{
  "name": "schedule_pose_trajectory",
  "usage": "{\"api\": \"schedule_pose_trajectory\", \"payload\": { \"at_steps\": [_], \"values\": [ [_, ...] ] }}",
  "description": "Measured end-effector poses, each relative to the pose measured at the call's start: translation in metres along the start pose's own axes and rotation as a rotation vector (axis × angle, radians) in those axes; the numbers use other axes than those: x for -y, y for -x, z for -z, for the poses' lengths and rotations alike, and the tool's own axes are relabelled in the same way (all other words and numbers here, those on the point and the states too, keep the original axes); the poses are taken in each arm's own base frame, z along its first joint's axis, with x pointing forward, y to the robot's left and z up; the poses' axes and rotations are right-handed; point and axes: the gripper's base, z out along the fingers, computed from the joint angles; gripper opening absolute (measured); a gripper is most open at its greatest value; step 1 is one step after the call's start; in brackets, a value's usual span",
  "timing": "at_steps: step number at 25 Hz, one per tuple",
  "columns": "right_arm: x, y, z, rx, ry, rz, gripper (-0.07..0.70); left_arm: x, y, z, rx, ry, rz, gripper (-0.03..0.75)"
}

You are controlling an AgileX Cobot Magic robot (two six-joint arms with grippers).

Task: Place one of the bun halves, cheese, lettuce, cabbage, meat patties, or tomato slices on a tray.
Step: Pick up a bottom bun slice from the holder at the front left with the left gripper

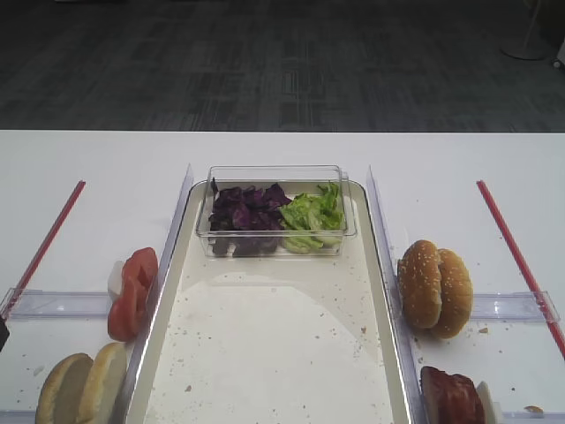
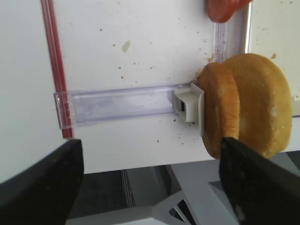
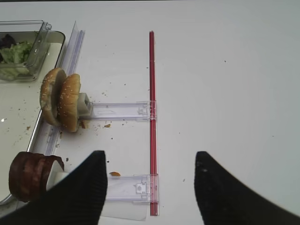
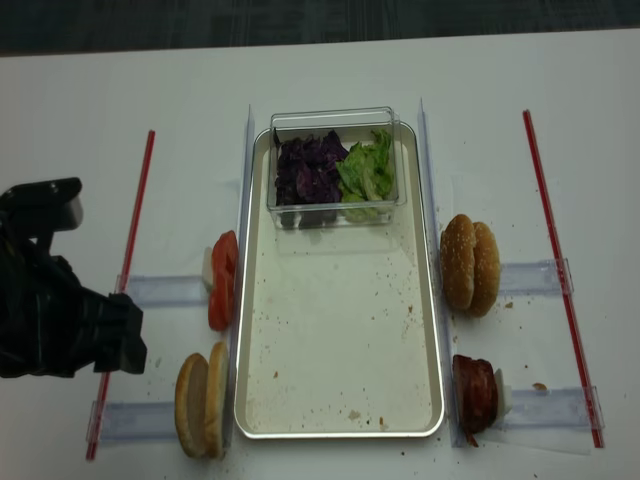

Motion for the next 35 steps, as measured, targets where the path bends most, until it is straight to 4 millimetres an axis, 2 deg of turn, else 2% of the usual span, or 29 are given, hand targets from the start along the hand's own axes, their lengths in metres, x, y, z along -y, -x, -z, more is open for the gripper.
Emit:
{"api": "schedule_pose_trajectory", "payload": {
  "at_steps": [12, 23, 30, 35],
  "values": [
    [0.0, 0.0, 0.0, 0.0, 0.0, 0.0, 0.445, 0.044, -0.008, -0.003, -0.021, -0.036, -0.155, 0.545],
    [0.0, 0.0, 0.0, 0.0, 0.0, -0.006, 0.445, 0.09, -0.034, -0.007, -0.063, -0.061, -0.239, 0.545],
    [0.0, 0.0, 0.0, 0.0, 0.0, -0.006, 0.445, 0.103, -0.045, -0.008, -0.081, -0.066, -0.237, 0.545],
    [0.0, 0.0, 0.0, 0.0, 0.0, -0.006, 0.445, 0.105, -0.044, -0.01, -0.081, -0.062, -0.216, 0.544]
  ]
}}
